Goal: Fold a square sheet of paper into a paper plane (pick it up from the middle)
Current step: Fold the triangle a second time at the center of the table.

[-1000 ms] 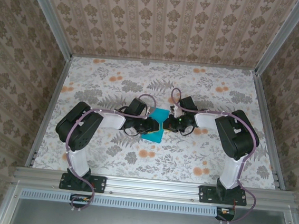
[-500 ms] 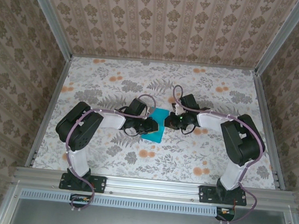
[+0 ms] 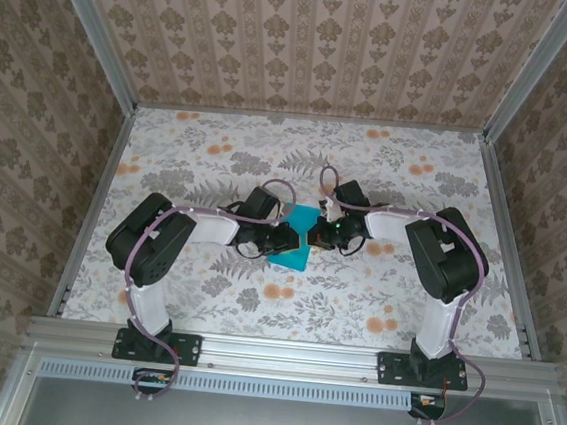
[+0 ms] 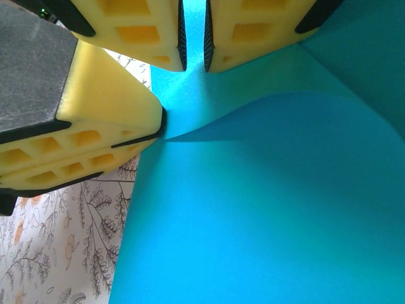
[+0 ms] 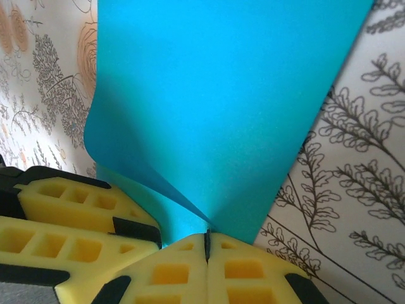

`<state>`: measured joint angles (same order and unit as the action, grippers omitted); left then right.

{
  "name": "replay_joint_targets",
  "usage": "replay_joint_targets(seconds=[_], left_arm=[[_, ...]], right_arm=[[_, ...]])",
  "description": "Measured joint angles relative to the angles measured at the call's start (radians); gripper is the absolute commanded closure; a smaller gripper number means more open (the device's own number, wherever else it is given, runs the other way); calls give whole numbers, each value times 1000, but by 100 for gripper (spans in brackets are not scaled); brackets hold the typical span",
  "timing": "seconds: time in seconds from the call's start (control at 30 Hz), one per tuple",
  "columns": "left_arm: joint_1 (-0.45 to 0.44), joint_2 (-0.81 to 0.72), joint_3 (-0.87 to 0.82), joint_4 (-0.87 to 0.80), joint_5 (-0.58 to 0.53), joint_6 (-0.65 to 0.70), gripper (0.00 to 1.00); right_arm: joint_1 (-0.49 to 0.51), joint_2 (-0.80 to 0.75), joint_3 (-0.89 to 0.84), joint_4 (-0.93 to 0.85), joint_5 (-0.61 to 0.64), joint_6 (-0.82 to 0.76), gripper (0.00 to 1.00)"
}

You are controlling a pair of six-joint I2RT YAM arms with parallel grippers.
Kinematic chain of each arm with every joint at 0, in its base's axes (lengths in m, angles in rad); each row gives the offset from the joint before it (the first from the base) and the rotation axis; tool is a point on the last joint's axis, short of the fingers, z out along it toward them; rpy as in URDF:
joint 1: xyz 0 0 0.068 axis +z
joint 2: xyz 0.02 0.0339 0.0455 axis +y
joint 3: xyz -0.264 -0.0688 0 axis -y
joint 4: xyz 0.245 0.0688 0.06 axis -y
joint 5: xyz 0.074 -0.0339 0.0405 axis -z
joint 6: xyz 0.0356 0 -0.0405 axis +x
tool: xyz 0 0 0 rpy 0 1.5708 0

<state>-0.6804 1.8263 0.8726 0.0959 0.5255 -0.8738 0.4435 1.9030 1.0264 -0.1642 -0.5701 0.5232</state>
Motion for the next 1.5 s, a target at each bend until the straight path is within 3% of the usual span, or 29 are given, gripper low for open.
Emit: replay_joint_targets(seconds=[0.33,1.1,1.5], left_arm=[[1,-58,74,-147,-32,86,79],[24,13,96,-169,-68,138,83],[84,18,96,-179,-50,168,82]], right_arm=[[9,16,54,-90,48,-95,100],[13,27,83,-136,71,-155,100],[26,29,101,-166,112,-207,100]])
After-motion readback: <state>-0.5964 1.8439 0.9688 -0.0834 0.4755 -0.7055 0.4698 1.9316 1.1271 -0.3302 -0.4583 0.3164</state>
